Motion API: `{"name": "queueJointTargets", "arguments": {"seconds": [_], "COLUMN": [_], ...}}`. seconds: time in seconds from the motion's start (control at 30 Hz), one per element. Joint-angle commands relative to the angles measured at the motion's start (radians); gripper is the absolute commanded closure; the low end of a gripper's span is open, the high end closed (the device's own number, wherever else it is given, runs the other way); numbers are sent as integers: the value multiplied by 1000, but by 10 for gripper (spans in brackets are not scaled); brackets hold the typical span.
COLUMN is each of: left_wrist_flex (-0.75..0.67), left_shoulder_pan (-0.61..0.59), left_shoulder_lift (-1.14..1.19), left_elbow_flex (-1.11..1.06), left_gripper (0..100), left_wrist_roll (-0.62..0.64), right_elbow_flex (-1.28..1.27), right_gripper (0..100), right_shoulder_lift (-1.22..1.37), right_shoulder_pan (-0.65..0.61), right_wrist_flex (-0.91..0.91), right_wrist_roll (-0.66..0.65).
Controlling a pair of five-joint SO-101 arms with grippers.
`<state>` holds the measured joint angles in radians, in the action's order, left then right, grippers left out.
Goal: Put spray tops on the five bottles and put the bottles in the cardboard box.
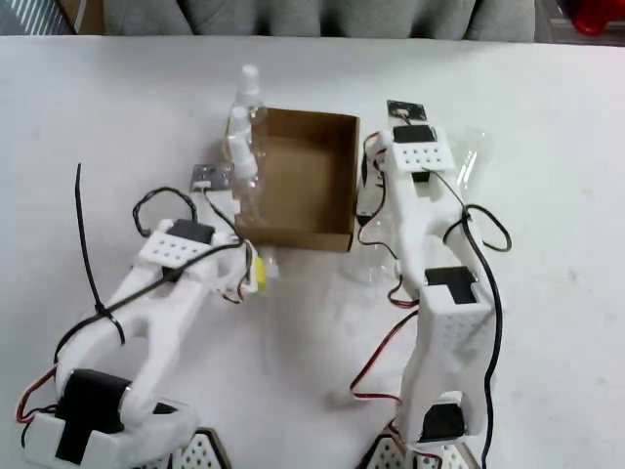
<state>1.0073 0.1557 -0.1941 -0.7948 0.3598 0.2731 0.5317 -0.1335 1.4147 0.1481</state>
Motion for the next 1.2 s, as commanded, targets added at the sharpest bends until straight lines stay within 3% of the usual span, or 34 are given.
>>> {"name": "queueJointTargets", "arguments": {"seconds": [0.0, 0.27, 0.53, 0.73, 0.93, 1.17], "left_wrist_flex": [-23, 18, 29, -86, -176, -192], "left_shoulder_pan": [15, 47, 68, 76, 154, 136], "left_shoulder_lift": [-42, -47, -136, -302, -166, 93], "left_elbow_flex": [9, 15, -6, -130, -103, 64], "left_gripper": [752, 752, 751, 751, 751, 754], "left_wrist_roll": [-8, -3, -6, 3, 170, 210], "right_elbow_flex": [71, -43, -258, -261, -261, -269], "right_gripper": [982, 982, 982, 982, 982, 982], "right_shoulder_lift": [-12, -124, -216, -213, -209, -209], "right_shoulder_pan": [8, 8, 5, 5, 7, 1], "right_wrist_flex": [73, 73, -127, -139, -154, -154], "right_wrist_roll": [-52, -54, -55, -57, -57, -57]}}
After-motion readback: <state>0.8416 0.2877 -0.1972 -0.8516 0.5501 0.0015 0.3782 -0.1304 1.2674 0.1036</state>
